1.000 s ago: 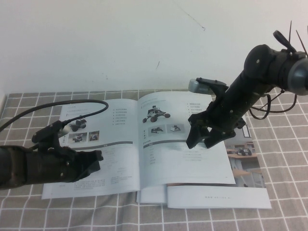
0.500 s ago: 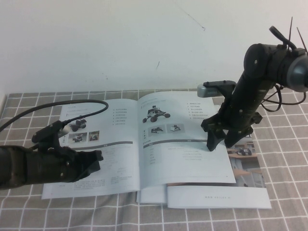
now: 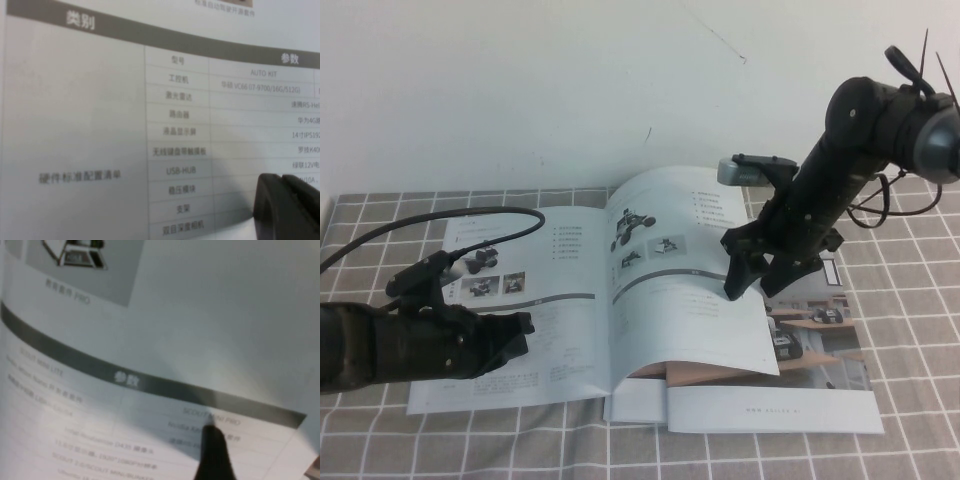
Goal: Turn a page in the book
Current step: Open the closed book
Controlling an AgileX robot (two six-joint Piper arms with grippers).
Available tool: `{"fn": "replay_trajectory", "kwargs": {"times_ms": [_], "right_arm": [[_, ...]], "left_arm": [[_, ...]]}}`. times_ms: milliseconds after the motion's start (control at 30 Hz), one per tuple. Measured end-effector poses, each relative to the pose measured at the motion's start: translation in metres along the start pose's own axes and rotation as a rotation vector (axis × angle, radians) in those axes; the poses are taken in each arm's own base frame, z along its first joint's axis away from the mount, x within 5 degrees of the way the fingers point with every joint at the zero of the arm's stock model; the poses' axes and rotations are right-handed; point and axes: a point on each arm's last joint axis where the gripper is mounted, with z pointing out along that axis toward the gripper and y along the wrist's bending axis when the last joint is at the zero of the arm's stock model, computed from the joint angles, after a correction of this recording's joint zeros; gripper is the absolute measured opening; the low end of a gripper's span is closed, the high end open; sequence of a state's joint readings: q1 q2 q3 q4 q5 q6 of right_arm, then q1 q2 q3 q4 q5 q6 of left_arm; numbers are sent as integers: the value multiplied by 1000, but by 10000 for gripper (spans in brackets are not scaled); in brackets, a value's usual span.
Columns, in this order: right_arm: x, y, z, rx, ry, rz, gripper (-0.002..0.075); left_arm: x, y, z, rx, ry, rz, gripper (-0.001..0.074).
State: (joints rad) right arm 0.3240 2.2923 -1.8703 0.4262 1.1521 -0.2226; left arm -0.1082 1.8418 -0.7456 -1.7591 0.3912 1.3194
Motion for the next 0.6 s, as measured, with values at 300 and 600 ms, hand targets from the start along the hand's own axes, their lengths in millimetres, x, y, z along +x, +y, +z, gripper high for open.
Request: {"fn": "replay_trajectory", "kwargs": {"times_ms": [300,600], "right_arm": [[-15,16,-31,-37,-74,-51,451],[-20,22,-42,-46,-103,-70,451]], "left_arm": [[0,0,0,0,0,0,-3],[0,0,0,0,0,0,-3]]}}
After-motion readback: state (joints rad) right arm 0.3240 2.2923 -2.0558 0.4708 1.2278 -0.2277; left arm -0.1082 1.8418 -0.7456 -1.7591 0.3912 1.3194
